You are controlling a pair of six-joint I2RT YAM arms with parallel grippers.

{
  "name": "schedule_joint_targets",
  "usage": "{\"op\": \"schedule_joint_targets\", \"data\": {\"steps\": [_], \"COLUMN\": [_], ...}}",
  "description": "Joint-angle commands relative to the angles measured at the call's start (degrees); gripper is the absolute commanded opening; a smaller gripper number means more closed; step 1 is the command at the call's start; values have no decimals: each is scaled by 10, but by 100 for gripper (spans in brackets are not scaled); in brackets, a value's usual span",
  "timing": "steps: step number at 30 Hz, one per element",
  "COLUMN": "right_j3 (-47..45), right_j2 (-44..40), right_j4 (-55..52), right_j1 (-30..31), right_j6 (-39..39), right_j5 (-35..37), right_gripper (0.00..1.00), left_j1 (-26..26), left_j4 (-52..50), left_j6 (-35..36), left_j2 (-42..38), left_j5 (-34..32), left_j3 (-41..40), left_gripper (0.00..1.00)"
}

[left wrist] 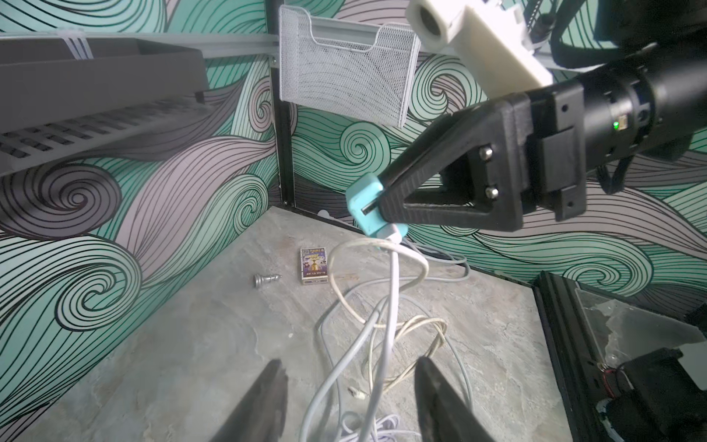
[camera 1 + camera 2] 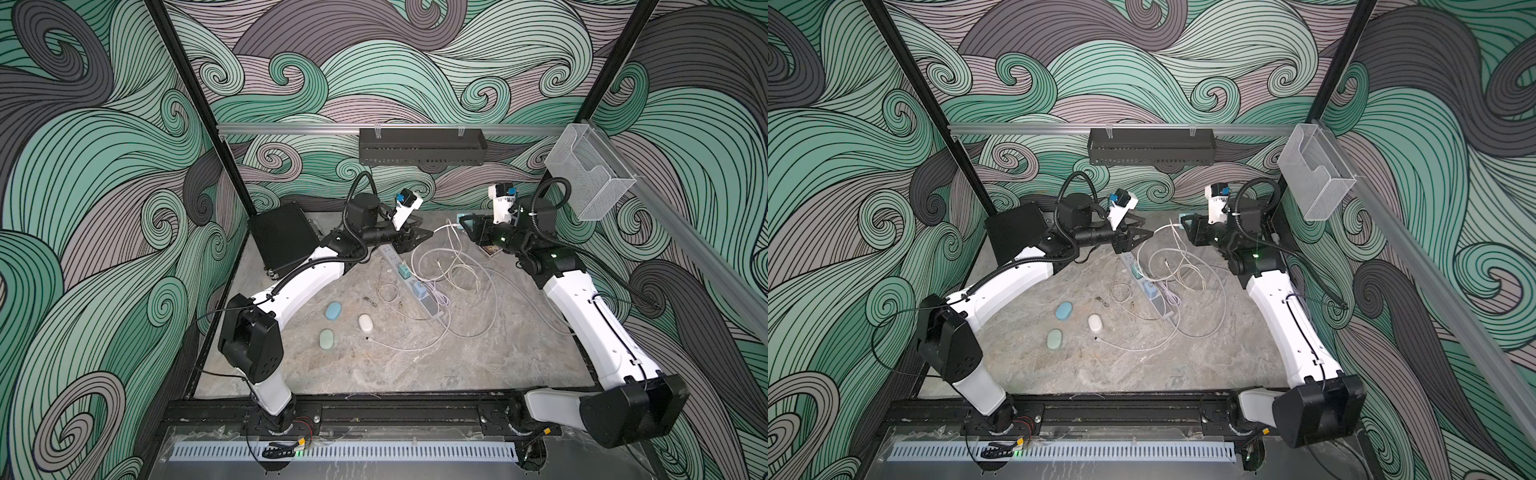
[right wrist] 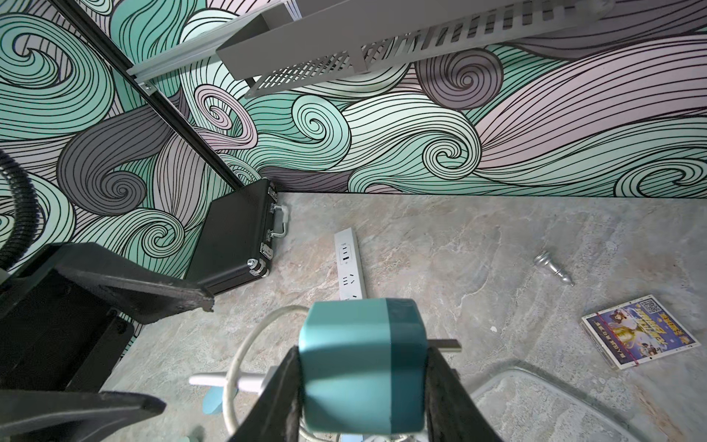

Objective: Charge the bluetooth headset
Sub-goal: Pick up the plug from the center of the board.

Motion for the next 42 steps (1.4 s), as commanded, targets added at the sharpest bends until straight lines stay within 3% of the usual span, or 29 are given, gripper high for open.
{"op": "schedule_joint_targets", "data": {"steps": [1,13,15,18,20,24,26,32,36,42], "right_j3": [-6,-26,-28,-33,-35,-36,-35,-45,-65,-74], "right_j2": [-16,-23,-21,-17,-14,-7,-9,-49,-70,-69], "right_j4": [37,45,41,35,25,2,-13,-63,-83,-75], "right_j1": [3,4,3,3,3,2,2,0,1,1], "right_j6": [19,31,32,36,41,46,35,-39,-111,-122], "right_j5": [-20,-36,-40,-42,-40,-31,-24,-7,-29,-53], "right_gripper": [16,16,16,17,23,52,58,63,60,57], "left_j1": [-9,-27,-27,-27,-27,-27,-27,-27,-27,-27], "left_j4": [-7,-21,-20,-23,-24,-32,-44,-76,-98,-111], "left_j6": [13,16,12,10,13,21,27,44,57,69], "left_j2": [14,50,55,60,61,59,63,74,81,77], "left_j5": [8,11,10,11,11,9,10,8,8,14], "left_j3": [31,68,73,80,81,83,90,107,120,124], "left_gripper": [51,40,32,14,0,0,0,0,0,0]}}
